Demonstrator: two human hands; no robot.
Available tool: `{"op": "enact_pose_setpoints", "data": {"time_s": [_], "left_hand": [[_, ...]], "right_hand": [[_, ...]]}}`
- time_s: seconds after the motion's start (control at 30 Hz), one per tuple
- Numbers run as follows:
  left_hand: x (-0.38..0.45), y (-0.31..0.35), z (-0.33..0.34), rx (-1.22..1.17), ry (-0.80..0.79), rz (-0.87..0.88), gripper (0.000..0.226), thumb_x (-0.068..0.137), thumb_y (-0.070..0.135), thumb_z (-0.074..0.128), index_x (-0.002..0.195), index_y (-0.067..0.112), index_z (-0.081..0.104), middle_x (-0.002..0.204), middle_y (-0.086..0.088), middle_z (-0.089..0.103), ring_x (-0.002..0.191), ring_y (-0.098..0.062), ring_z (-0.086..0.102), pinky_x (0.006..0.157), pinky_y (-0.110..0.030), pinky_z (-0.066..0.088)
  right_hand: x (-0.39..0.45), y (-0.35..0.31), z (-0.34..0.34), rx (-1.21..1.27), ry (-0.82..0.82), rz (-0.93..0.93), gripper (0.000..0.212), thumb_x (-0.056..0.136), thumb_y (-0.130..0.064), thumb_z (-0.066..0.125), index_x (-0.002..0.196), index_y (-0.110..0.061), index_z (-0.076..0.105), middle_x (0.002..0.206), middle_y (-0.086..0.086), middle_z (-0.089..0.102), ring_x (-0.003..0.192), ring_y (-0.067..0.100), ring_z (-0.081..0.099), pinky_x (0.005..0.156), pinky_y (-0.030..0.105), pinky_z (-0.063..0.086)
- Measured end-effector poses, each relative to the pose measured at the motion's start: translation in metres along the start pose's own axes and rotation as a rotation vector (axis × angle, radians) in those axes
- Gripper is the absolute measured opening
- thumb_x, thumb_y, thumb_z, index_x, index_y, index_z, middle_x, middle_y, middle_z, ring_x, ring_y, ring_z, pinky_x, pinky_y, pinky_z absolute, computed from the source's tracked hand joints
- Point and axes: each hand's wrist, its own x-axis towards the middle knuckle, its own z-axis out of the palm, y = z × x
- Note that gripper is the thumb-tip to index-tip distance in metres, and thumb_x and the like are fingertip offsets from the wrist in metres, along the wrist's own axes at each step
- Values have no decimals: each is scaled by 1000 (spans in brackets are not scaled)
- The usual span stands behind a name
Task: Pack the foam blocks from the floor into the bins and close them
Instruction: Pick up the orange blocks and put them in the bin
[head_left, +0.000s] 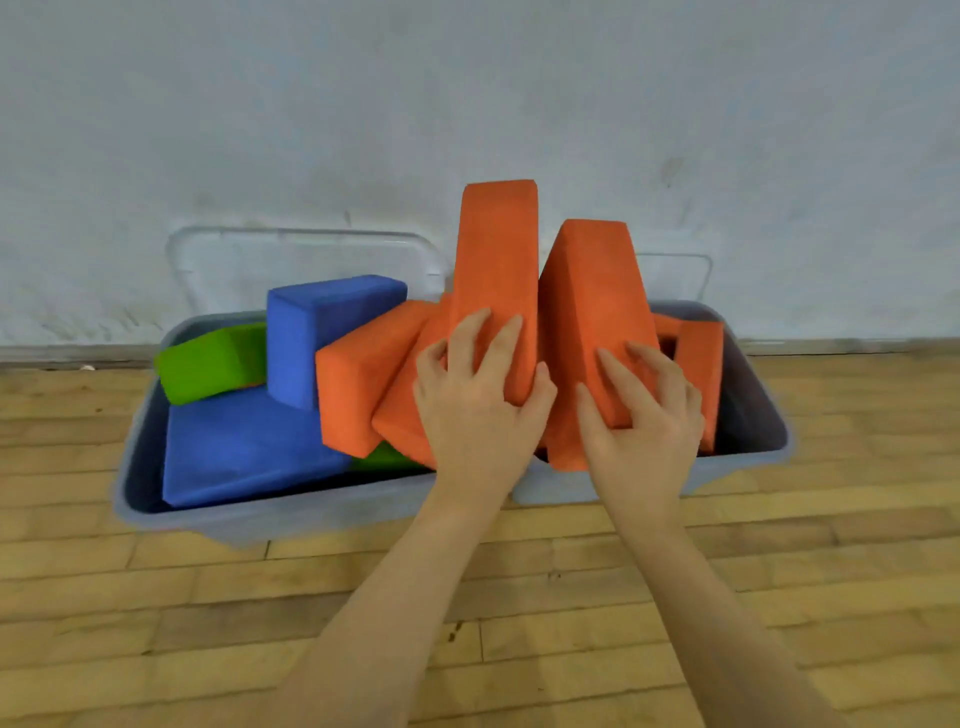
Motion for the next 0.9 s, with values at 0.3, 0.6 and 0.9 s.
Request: {"op": "enact_pose_setpoints", "data": {"time_s": [0.3,0.6,0.9], "left_hand": [[82,43,84,-56,-206,-115,42,81,40,57,118,22,65,129,0,54,106,-28,50,91,-38,41],[111,8,187,259,-405,-18,37,76,39,57,104,17,71,114,-7,63,95,-38,57,70,-43,49],[97,12,290,190,-641,-256,69,85,44,52,143,11,34,145,-23,32,119,-43,44,94,-52,42]], "right_hand": [[113,93,-13,-27,-135,101,33,80,-34,62,107,-17,71,119,5,62,105,31,57,83,47,46],[165,193,49,-360,-345,105,32,78,-30,66,108,-22,70,130,9,56,112,40,53,80,50,45],[173,260,97,-369,-898,258,58,93,-42,52,145,-24,33,152,9,29,128,32,42,99,48,35]]}}
